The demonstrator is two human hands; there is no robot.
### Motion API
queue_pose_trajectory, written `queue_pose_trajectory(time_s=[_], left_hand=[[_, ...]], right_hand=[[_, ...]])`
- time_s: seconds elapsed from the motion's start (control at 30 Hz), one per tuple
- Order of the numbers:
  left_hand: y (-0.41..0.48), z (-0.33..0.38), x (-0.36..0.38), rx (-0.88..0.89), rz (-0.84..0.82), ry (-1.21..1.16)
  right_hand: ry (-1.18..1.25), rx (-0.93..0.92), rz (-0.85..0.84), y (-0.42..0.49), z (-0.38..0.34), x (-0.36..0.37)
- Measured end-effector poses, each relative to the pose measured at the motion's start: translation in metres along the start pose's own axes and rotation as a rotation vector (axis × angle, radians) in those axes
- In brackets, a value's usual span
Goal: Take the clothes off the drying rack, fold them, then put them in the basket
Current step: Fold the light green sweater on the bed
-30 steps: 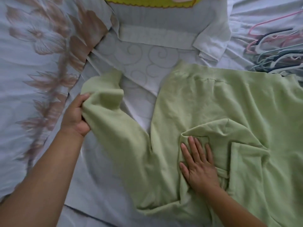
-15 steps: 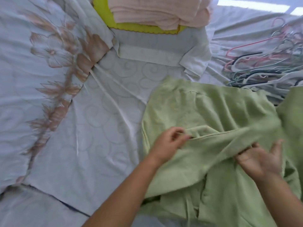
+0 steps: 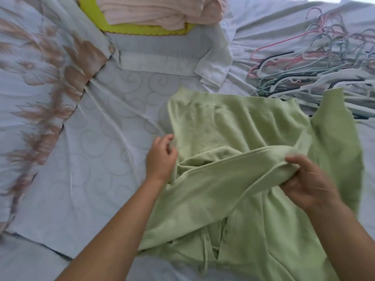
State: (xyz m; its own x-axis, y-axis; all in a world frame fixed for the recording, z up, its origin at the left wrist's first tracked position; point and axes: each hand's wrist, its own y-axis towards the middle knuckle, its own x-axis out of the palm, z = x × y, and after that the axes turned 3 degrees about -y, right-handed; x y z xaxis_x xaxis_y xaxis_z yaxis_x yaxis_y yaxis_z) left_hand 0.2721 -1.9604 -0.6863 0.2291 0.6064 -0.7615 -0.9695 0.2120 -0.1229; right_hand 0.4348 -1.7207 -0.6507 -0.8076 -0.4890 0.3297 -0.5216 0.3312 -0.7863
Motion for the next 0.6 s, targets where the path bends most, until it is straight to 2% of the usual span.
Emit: queue_pose_trajectory(time_s=[0.07,0.13,0.2,0.27,0.3,0.37,0.43,0.47,0.57,0.6], left_hand=[[-0.023,0.03,0.019,0.185,-0.156,0.154],[-0.037,0.043,0.048,0.128,-0.424,0.301],[-0.041,0.041,0.069,0.022,-0.558,0.262],[-0.051,0.031,0.068,0.05,-0.527,0.074],[-0.061,0.025,0.058,0.091,-0.467,-0.031],[-0.088,0.012,0.035,0.153,-0.376,-0.124],[-0.121,-0.011,0.02,0.152,-0.417,-0.171],[-0.139,-0.024,0.015,0.173,-0.471,-0.135],[-0.182,-0.05,0.013,0.308,-0.566,0.245],[-0.189,-0.054,0.018,0.307,-0.583,0.306]], right_hand=[[0.035,-0.059,-0.039,-0.03,-0.016,-0.002],[0.081,-0.084,-0.065,-0.044,-0.027,-0.01],[0.085,-0.065,-0.066,-0.046,-0.031,-0.025],[0.048,-0.062,0.09,-0.04,-0.033,-0.038],[0.045,-0.071,0.112,-0.036,-0.033,-0.047],[0.049,-0.089,0.104,-0.038,-0.033,-0.045],[0.066,-0.096,0.066,-0.039,-0.036,-0.032],[0.089,-0.119,0.043,-0.042,-0.04,-0.023],[0.098,-0.225,0.028,-0.037,-0.051,-0.01],[0.093,-0.264,0.016,-0.036,-0.053,-0.006]])
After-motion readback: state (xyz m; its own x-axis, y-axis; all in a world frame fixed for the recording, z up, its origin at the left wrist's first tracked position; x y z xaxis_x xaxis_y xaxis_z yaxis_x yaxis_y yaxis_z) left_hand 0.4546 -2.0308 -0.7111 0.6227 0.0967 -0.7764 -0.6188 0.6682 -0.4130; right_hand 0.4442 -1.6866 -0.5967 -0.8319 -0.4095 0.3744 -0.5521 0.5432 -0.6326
